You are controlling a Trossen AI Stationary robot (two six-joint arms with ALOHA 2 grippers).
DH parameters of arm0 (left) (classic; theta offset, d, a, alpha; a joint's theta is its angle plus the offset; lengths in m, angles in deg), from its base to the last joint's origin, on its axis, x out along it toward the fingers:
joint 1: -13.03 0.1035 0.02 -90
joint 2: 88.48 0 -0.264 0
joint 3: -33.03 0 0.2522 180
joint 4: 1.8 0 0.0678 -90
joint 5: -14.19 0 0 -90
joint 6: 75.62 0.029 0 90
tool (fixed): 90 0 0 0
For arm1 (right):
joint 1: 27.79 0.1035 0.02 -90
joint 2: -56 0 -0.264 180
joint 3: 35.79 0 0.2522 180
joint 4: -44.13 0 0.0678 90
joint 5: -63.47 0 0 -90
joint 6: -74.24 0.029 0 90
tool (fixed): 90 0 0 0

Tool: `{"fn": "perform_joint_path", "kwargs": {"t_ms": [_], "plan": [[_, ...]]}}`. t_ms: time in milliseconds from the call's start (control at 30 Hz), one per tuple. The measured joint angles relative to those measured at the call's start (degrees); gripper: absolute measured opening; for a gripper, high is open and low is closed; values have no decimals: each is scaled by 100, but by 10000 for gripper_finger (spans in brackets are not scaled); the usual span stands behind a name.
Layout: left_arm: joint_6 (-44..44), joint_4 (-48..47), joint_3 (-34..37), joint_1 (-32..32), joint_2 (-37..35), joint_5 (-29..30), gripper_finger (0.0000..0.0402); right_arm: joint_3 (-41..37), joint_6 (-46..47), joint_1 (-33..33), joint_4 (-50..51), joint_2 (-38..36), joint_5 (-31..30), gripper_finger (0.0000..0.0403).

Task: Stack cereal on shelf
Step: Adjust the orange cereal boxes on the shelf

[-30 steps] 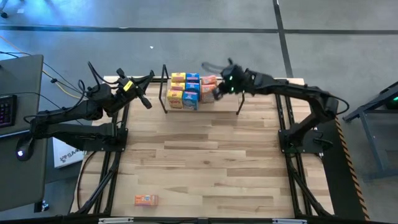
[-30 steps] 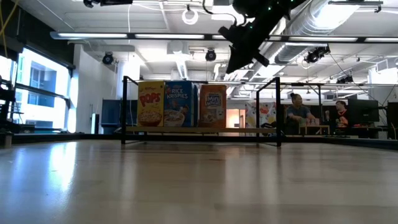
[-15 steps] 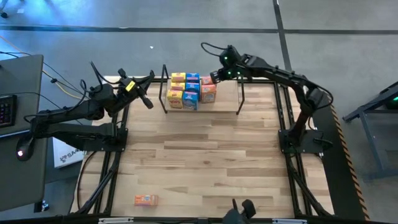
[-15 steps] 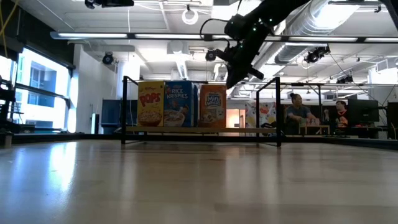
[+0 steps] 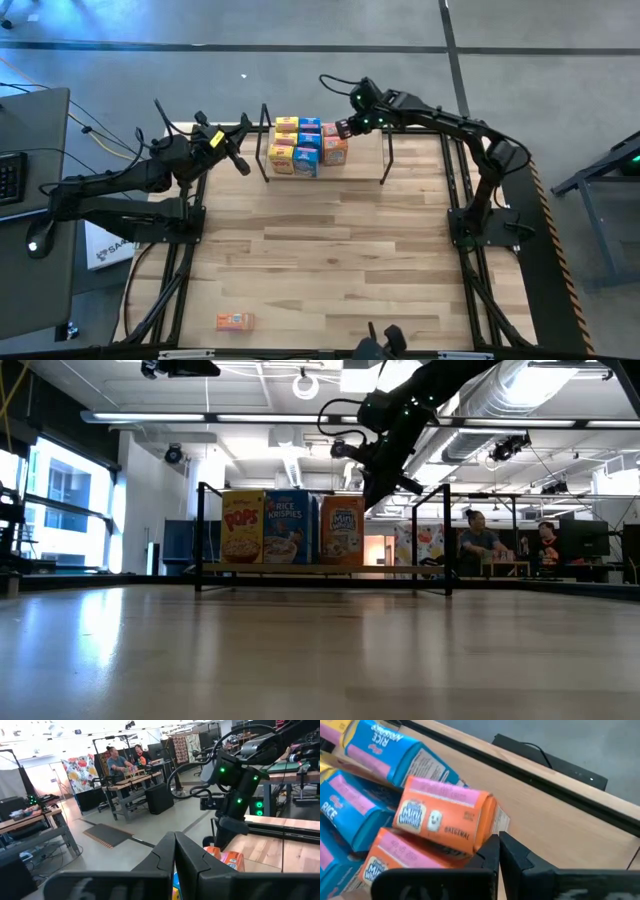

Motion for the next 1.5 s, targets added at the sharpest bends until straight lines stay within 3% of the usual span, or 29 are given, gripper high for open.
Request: {"fn": "perform_joint_path", "kwargs": {"t_ms": [267,467,767,967,1500], "plan": [[2,0,0,-1,0,-1,1,0,38,170,4,0,-18,0],[138,0,0,1,-2,-1,1,0,13,131,157,-107,-398,0],[295,8,0,-1,-17,69,1,4,22,486,924,-199,-206,0],[42,7,0,-1,-15,71,1,4,128,731,838,-173,-682,0],[-306,7,0,-25,-16,71,0,4,627,756,581,-170,-192,0]]}}
